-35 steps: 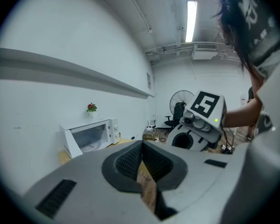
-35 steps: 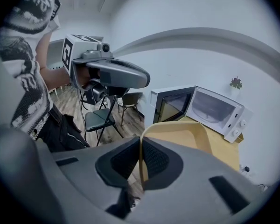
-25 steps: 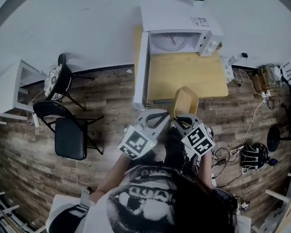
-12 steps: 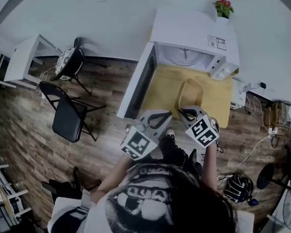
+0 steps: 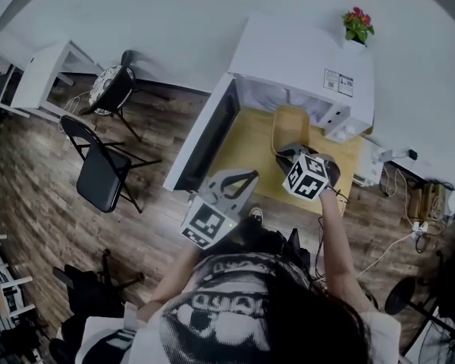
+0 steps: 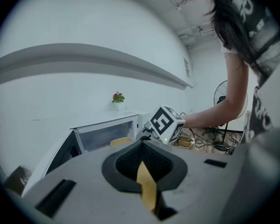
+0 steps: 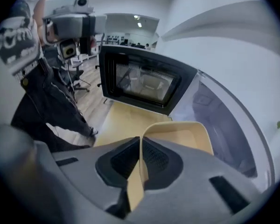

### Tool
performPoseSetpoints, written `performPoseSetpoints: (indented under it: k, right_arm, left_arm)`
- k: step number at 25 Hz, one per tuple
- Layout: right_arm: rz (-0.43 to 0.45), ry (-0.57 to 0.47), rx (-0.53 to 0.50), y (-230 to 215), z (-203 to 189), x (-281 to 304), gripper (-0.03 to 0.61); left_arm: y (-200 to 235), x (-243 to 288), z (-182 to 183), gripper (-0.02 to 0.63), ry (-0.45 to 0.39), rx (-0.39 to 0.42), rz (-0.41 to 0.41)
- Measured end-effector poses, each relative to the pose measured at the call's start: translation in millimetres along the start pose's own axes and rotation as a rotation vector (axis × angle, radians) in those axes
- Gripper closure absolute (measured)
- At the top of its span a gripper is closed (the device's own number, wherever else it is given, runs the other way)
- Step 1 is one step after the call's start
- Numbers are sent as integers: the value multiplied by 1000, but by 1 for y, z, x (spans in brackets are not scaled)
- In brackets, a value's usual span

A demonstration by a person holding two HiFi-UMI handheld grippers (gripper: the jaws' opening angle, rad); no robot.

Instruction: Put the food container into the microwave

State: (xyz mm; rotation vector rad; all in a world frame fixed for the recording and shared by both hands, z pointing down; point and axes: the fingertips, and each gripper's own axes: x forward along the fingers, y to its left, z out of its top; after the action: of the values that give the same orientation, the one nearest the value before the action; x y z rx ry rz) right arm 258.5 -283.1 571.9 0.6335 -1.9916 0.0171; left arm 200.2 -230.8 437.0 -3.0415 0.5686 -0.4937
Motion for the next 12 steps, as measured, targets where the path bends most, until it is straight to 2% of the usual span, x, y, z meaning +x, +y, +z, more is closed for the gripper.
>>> performPoseSetpoints:
  k: [6, 12]
  right_arm:
    - [16, 58, -126, -46, -16, 39, 555]
    - [-17, 125, -223, -83, -26, 73, 555]
  left_arm:
    - [14, 14, -3, 614, 12, -16, 55]
    - [20, 14, -6, 614, 21, -30, 106]
